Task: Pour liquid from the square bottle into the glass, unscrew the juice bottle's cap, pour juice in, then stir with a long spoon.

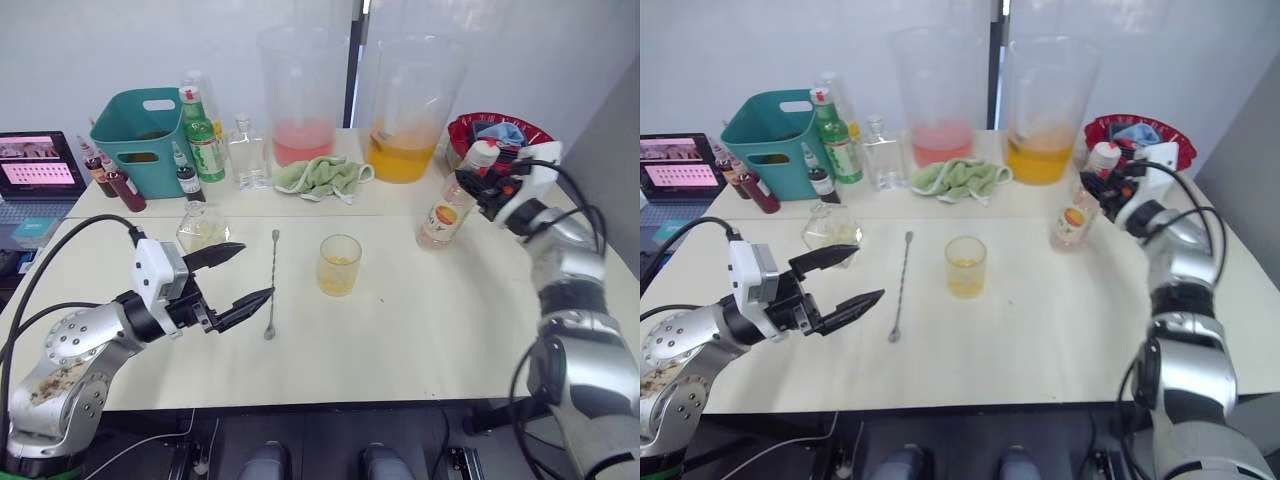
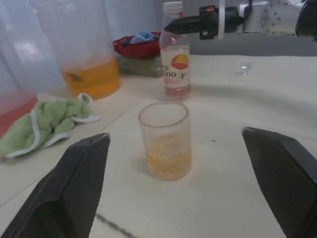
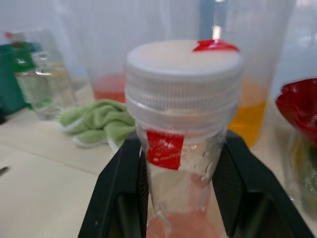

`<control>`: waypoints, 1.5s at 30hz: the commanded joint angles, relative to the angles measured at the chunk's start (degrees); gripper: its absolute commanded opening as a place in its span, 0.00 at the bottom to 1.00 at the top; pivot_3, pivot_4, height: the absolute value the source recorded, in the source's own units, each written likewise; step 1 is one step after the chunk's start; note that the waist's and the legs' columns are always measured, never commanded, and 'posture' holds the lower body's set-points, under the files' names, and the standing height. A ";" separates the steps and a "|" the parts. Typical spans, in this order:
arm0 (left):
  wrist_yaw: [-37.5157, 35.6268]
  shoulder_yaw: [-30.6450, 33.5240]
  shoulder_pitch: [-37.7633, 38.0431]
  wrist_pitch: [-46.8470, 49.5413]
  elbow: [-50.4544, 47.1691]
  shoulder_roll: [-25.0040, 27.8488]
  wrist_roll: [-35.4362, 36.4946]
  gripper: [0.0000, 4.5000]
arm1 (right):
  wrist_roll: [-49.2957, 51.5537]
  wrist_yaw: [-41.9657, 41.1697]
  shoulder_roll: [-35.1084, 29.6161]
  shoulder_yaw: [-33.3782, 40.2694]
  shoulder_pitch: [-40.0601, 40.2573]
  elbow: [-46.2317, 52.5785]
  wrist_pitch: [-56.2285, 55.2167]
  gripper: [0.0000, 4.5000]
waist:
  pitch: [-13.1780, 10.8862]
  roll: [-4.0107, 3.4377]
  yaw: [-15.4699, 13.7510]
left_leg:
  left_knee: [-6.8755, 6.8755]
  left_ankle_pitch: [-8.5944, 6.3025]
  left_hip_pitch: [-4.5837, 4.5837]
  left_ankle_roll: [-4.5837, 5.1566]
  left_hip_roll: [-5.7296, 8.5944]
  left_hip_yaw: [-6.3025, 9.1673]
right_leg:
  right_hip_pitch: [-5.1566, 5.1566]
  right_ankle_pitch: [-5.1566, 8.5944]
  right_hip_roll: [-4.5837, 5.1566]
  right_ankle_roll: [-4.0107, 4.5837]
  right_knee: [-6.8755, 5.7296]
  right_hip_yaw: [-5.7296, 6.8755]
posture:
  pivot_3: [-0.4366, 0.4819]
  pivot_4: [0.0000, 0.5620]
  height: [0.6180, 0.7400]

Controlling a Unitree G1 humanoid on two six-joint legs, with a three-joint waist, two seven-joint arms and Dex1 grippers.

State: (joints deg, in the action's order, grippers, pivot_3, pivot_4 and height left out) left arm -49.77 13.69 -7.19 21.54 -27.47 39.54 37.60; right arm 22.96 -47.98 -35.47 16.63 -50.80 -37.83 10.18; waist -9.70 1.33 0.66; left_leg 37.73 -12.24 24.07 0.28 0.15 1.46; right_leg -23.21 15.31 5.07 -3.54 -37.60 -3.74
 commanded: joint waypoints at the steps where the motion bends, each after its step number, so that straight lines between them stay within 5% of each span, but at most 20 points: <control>1: -2.67 -3.05 -4.81 -0.97 2.37 -0.11 -0.07 1.00 | 8.43 -2.00 -2.11 1.25 5.96 21.72 12.02 0.27 | 0.00 0.00 0.13 | 0.01 -0.01 0.02 0.01 -0.03 0.04 | -0.02 0.00 -0.01 0.00 -0.03 0.01 | 0.48 0.27 1.00; 11: -10.52 -9.04 -13.52 -5.00 11.55 -2.03 -2.53 1.00 | 24.62 2.40 -3.14 4.47 21.75 53.84 31.20 0.27 | 0.00 0.00 0.25 | 0.05 -0.02 0.04 0.03 0.01 0.07 | -0.06 0.00 -0.09 0.00 0.08 0.00 | 0.48 0.27 1.00; 17: -13.77 -10.53 -15.17 -6.45 13.99 -2.33 -3.57 1.00 | 26.50 4.94 -0.44 0.83 29.47 64.54 31.17 0.27 | 0.00 0.00 0.13 | 0.12 -0.01 0.06 0.03 0.01 0.09 | -0.01 0.01 -0.08 -0.01 0.29 0.00 | 0.48 0.27 1.00; 29: -18.76 -6.98 -6.90 -4.31 9.60 2.38 -0.04 1.00 | 16.47 3.29 5.08 -14.21 34.77 66.84 21.82 0.27 | 0.00 0.00 0.43 | 0.10 -0.03 0.06 0.06 -0.06 0.26 | -0.02 0.01 -0.17 -0.01 0.40 -0.02 | 0.48 0.27 1.00; 36: -18.90 -4.95 -4.56 -5.31 8.23 3.51 -0.43 1.00 | 14.86 -1.08 4.97 -16.33 33.71 63.76 18.75 0.27 | 0.05 0.08 0.27 | 0.12 -0.01 -0.27 0.03 -0.11 0.20 | 0.27 0.01 -0.20 -0.01 0.44 -0.01 | 0.48 0.27 1.00; 37: -18.88 -4.75 -4.31 -5.33 8.05 3.60 -0.45 1.00 | 15.30 -1.97 4.65 -16.33 33.41 63.55 19.00 0.51 | 0.05 0.08 0.31 | 0.11 -0.01 -0.29 0.03 -0.13 0.20 | 0.28 0.01 -0.23 -0.01 0.44 -0.01 | 0.48 0.27 1.00; 43: -18.06 -3.74 -3.72 -4.57 6.39 3.96 -0.08 1.00 | 18.72 -12.10 -1.36 -12.42 28.59 58.98 18.96 0.96 | 0.04 0.08 0.03 | 0.10 -0.02 -0.24 0.04 -0.10 0.22 | 0.22 0.00 -0.19 0.00 0.43 -0.05 | 0.48 0.27 1.00; 45: -17.70 -3.40 -3.99 -4.20 5.86 4.05 0.27 1.00 | 18.64 -17.35 -4.06 -12.43 26.52 56.53 17.82 0.99 | 0.04 0.08 -0.01 | 0.10 -0.02 -0.24 0.04 -0.10 0.21 | 0.24 0.00 -0.18 0.00 0.44 -0.04 | 0.48 0.27 1.00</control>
State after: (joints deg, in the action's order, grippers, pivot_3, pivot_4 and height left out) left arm -67.99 8.53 -10.68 17.51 -19.60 42.85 36.37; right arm 40.21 -61.24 -38.32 2.33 -22.98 19.11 29.84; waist -9.66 1.41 0.65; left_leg 37.83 -12.26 23.83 0.32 0.05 1.66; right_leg -22.96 15.32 4.89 -3.54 -37.15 -3.78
